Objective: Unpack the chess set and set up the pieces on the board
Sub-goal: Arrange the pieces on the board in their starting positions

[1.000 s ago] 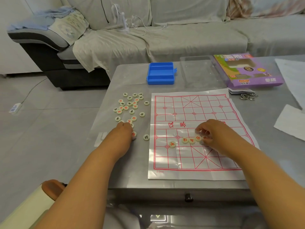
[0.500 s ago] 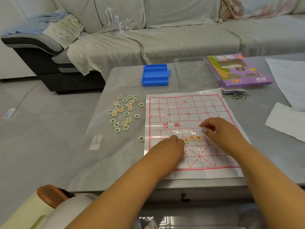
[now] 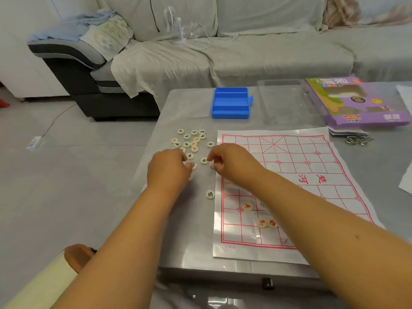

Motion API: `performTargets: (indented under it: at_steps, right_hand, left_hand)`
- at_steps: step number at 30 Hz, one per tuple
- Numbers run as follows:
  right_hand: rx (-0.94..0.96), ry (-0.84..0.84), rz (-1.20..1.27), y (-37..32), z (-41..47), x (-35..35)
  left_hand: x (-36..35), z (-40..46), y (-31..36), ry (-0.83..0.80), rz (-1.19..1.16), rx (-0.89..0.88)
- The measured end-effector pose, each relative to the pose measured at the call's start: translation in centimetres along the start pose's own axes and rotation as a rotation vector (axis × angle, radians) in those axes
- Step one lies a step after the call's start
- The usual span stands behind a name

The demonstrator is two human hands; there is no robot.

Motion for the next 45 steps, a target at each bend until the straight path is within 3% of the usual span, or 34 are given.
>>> performTargets:
  at_steps: [6,15,19,22,28,31,35,38,41,45]
  right_hand:
    - [0.160,-0.098,-0.227,-2.2,5.2,-3.8]
    - [0.220,-0.172,-0.335,-2.7,5.7,-3.7]
    - [0.131,-0.113,-0.207,-1.0,2.8,0.7]
    - [0.001,-0.164,-0.108,2.5,-1.4,2.5]
    - [-0.164,-0.343,-0.071,6.5,-7.9,1.1]
    - [-0.177,-0.341,-0.042,6.1,-7.7,1.3]
    - [-0.096,-0.183,-0.037,3.6,-3.6,1.7]
    - [-0.032,-0.137,-0.027,1.7,0.3,0.0]
    - [0.020,-0.185,-0.086,0.2,2.8,-2.2]
    - [0.083,-0.251,-0.132,-1.2,3.9,-4.1]
  left_hand:
    - [-2.7,2.0,-1.1,-0.063,0.226,0.062]
    - [-2.1,2.1,-0.3,-0.103,0.160,0.024]
    - [0.0,0.2,1.7,-0.075,-0.035,-0.055]
    - [-0.8,-3.1,4.9,-0.207,-0.138,-0.205]
    - [-5.3,-7.8,8.3,-0.444,0.028,-0.442]
    - [-4.5,-7.3,7.5,-0.438,-0.014,-0.392]
    - [-0.3,-2.6,1.6,-0.193,-0.017,-0.156]
    - [0.2,-0.5,-2.7,-0.179,0.016,-0.007]
    - [-1.6,-0.2,-3.5,-0.251,0.015,-0.007]
    - [-2.5,0.0,-2.5,-0.219,0.044,-0.091]
Point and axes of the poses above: each hand's wrist, its own z-axis towards the middle knuckle, its own x-axis out of the back of the hand, y = z × x, the point moved 9 cm from there along z, towards the middle knuckle, and after that the axes turned 7 degrees about x, right-handed, at the moved point
